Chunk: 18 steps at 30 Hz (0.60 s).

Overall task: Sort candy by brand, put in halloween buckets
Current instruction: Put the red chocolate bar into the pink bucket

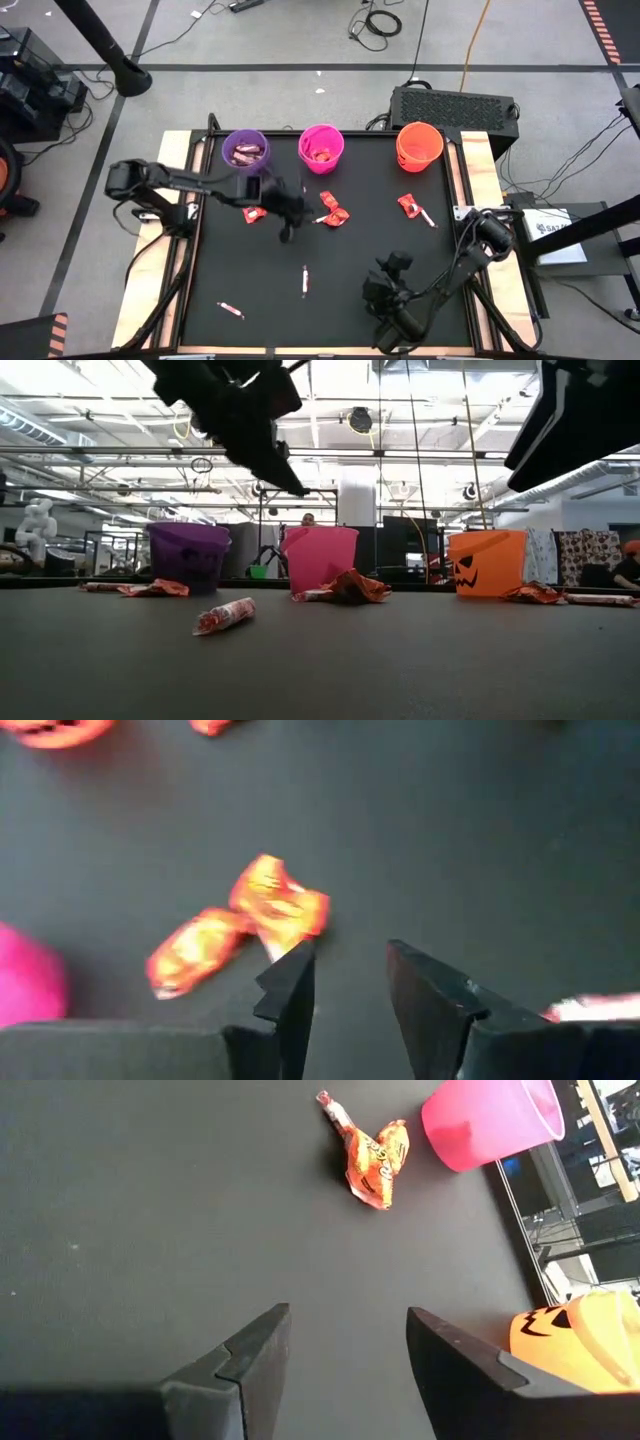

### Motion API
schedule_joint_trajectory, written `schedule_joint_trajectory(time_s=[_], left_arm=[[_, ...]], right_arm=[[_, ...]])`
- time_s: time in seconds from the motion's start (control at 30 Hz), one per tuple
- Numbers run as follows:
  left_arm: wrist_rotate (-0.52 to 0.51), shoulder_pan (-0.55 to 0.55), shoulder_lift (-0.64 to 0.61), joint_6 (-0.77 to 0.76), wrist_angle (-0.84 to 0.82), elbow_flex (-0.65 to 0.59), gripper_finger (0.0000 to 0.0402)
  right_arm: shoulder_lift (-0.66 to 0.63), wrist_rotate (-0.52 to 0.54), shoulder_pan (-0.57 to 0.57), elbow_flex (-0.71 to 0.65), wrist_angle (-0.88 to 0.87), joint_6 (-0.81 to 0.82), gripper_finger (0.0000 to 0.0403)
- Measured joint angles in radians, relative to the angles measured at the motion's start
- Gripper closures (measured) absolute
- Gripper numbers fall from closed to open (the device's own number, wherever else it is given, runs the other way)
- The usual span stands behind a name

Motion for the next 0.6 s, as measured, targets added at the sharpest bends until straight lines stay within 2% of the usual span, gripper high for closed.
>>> schedule_joint_trajectory(time_s=[0.17, 0.3, 0.4, 0.5, 0.6], left_arm=[[-0.17, -0.11, 0.053, 0.066, 0.164, -0.065, 0.0268], [-0.249, -0.133, 0.136, 0.088, 0.283, -0.082, 0.0268], [-0.314, -0.132, 0.207, 0.162, 0.342, -0.081, 0.0268], [-0.335, -0.132, 0.272, 0.27, 0.379, -0.082, 0.0267], [-0.335, -0.137, 0.309, 0.29, 0.436, -0.082, 0.0256]], right_arm=[[0.0, 0.003, -0.009, 0.0, 0.008, 0.0, 0.0211], [0.0, 0.006, -0.018, 0.0, 0.01, 0.0, 0.0211], [0.0, 0.007, -0.026, 0.0, 0.016, 0.0, 0.0211], [-0.001, 0.005, -0.03, 0.0, 0.021, -0.001, 0.0211], [-0.001, 0.005, -0.03, 0.0, 0.023, -0.004, 0.0211]])
